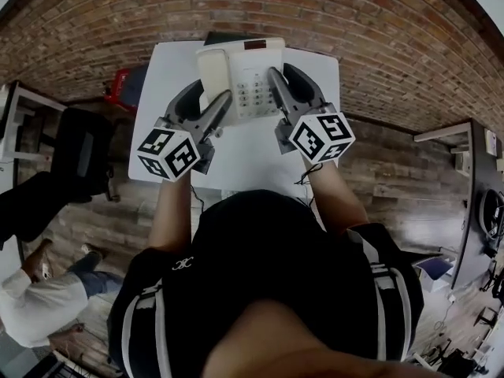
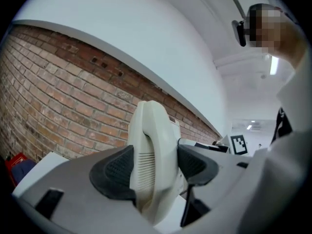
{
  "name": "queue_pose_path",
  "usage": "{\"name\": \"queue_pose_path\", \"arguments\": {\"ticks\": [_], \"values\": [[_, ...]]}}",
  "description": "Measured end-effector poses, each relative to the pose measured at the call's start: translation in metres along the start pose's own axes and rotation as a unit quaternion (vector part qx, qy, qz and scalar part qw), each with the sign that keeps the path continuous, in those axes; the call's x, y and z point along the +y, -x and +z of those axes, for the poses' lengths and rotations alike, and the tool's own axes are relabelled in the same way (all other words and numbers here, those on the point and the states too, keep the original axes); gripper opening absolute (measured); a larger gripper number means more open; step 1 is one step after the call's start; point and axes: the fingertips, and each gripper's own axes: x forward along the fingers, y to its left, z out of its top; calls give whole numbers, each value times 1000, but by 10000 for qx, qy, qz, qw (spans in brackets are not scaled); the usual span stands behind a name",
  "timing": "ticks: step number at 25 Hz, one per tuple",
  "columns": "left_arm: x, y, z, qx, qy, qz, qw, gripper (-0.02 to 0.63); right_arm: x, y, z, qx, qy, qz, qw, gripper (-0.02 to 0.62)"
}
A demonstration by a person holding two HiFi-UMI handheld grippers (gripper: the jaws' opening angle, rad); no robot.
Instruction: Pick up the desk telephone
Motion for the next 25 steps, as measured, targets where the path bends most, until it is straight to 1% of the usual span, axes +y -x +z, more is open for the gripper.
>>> {"name": "queue_pose_path", "arguments": {"ticks": [3, 6, 18, 25], "values": [[-11, 4, 14, -107, -135, -52, 9998, 281, 6, 6, 16, -178, 55, 36, 9998, 101], [-13, 7, 20, -130, -178, -81, 9997, 281, 11, 7, 23, -252, 74, 31, 9996, 101], [-15, 14, 21, -76, -233, -70, 9997, 281, 18, 10, 22, -217, 60, 19, 9997, 101], [-12, 12, 16, -8, -163, -102, 9998, 281, 16, 10, 19, -200, 44, -34, 9998, 101]]}}
